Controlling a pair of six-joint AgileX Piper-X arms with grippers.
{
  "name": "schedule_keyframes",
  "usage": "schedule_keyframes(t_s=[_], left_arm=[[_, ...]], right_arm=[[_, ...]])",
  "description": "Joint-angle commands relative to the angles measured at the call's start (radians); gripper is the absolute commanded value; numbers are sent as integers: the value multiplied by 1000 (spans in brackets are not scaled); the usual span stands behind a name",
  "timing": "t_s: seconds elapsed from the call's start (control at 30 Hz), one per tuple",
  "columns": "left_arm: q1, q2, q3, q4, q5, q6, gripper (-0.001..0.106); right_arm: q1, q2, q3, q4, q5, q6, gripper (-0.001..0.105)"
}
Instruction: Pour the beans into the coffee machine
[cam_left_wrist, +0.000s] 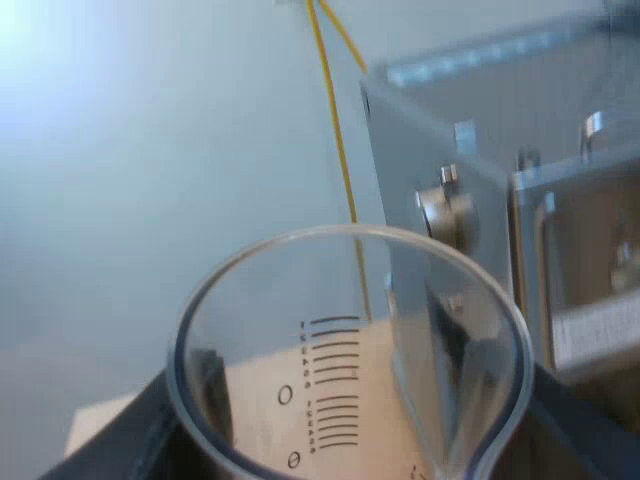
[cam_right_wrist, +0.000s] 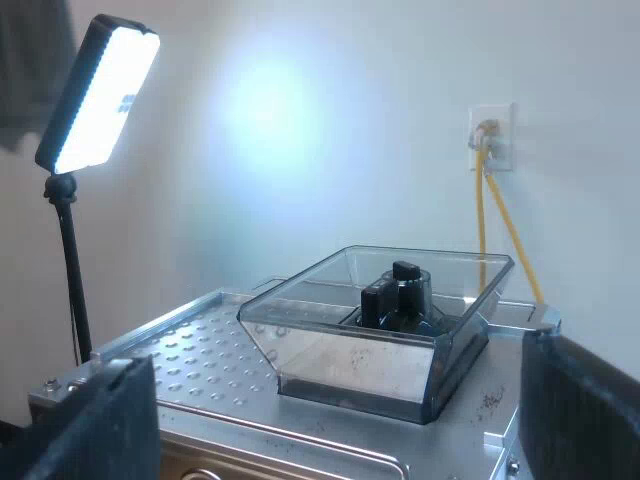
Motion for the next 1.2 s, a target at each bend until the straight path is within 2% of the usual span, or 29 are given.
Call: schedule_keyframes(t_s=[0.03,0.1,0.17,0.27,0.47,0.6,0.8,0.97,1.0,1.2], left_arm=[[1,46,-59,-8,-16,5,22],[1,64,-72,-8,-16,5,22],[1,152,-147,-8,-16,5,22],[-3,214,-201,-8,-16,3,22],[-102,383,-369,-8,-17,6,22],[-159,493,-482,-8,-40,5,22],[-185,637,-631,-8,-53,5,22],[-185,704,-710,-8,-53,5,22],[-194,753,-768,-8,-53,5,22],[-248,875,-906,33,-73,5,22]], right_arm=[[1,-3,-11,-20,11,-4,79],[1,-3,-11,-20,11,-4,79],[1,-3,-11,-20,11,-4,79],[1,-3,-11,-17,11,-4,79],[1,-3,-11,-5,6,-4,79],[1,-3,-11,-5,6,-4,79],[1,-3,-11,-5,6,-4,79],[1,-3,-11,-5,6,-4,79],[1,-3,-11,-5,6,-4,79],[1,-3,-11,-5,6,-4,79]])
